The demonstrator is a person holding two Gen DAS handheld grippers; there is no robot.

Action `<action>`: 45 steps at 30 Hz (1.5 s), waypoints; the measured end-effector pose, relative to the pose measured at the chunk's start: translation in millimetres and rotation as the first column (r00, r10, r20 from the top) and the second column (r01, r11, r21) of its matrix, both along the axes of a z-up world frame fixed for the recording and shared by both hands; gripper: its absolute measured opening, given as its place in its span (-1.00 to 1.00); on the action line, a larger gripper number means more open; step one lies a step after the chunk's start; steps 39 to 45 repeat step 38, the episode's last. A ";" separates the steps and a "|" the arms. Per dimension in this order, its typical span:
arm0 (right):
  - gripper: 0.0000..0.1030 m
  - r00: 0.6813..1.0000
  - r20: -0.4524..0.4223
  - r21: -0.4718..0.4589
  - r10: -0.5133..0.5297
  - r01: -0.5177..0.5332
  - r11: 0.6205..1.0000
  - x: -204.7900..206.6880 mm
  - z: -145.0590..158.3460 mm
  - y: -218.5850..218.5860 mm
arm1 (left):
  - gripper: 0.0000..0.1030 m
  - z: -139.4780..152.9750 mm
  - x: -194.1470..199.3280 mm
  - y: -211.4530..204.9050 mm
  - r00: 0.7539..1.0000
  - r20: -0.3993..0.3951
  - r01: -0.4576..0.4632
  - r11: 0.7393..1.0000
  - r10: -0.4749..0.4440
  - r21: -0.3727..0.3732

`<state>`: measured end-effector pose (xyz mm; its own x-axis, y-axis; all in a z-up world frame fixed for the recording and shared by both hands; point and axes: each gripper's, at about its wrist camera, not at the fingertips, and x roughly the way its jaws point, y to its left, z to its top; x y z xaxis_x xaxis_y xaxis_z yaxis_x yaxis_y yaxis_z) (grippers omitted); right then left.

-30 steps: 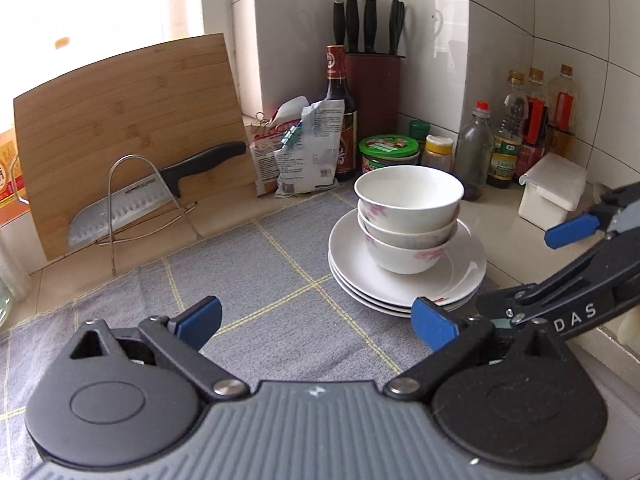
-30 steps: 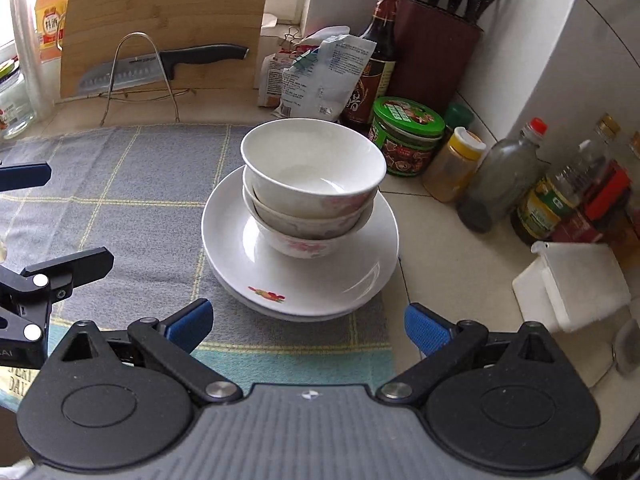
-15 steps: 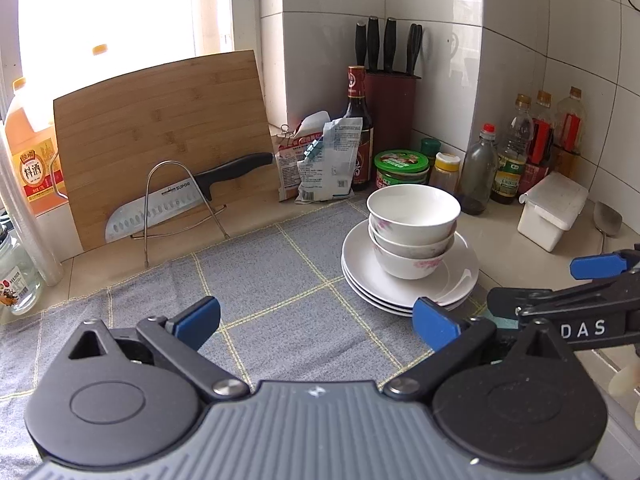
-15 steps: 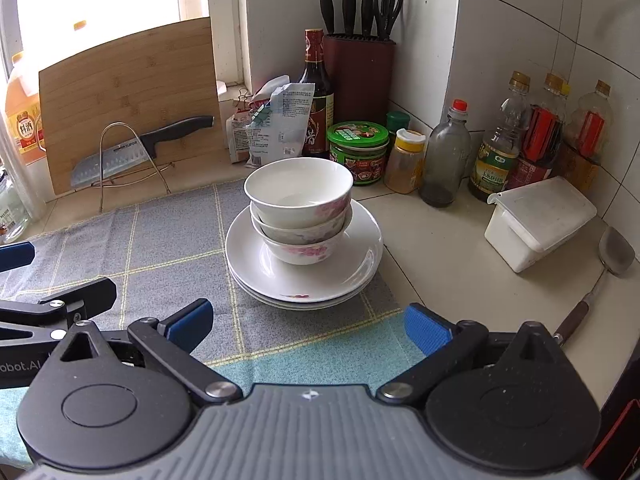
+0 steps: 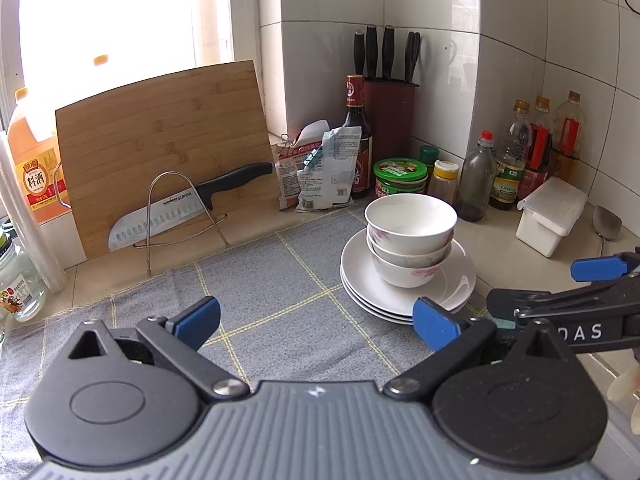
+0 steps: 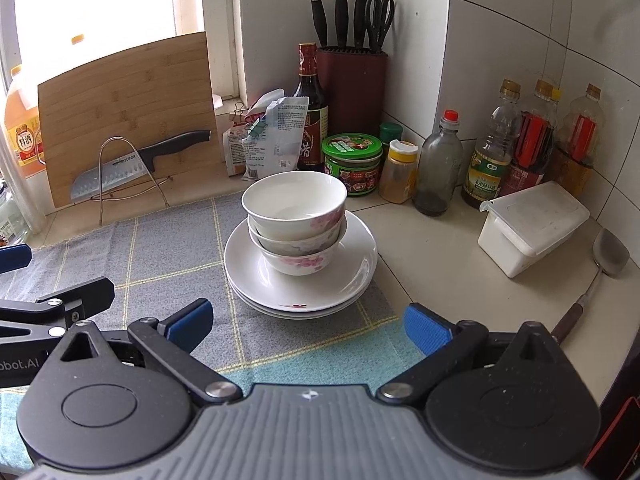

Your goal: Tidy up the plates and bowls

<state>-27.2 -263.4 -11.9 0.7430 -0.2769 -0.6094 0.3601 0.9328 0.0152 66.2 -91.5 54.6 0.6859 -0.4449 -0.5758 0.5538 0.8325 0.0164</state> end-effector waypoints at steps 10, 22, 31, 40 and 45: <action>1.00 1.000 0.001 -0.003 -0.001 0.001 1.000 -0.3 1.1 -3.5 | 0.98 1.4 -0.2 -1.6 1.000 0.001 0.001 1.000 -0.001 0.000; 1.00 1.000 0.002 -0.007 -0.004 0.004 1.000 -1.9 2.2 -4.6 | 0.98 1.9 -0.5 -1.4 1.000 -0.001 -0.002 1.000 0.002 0.000; 1.00 1.000 -0.001 -0.012 -0.007 0.007 1.000 -1.0 3.3 -3.2 | 0.98 1.7 -0.9 -1.4 1.000 -0.001 -0.001 1.000 0.001 0.001; 1.00 1.000 -0.004 -0.017 -0.011 0.011 1.000 -0.9 3.5 -2.4 | 0.98 1.4 -1.0 -1.7 1.000 -0.004 -0.003 1.000 0.003 0.002; 1.00 1.000 -0.004 -0.017 -0.011 0.011 1.000 -0.9 3.5 -2.4 | 0.98 1.4 -1.0 -1.7 1.000 -0.004 -0.003 1.000 0.003 0.002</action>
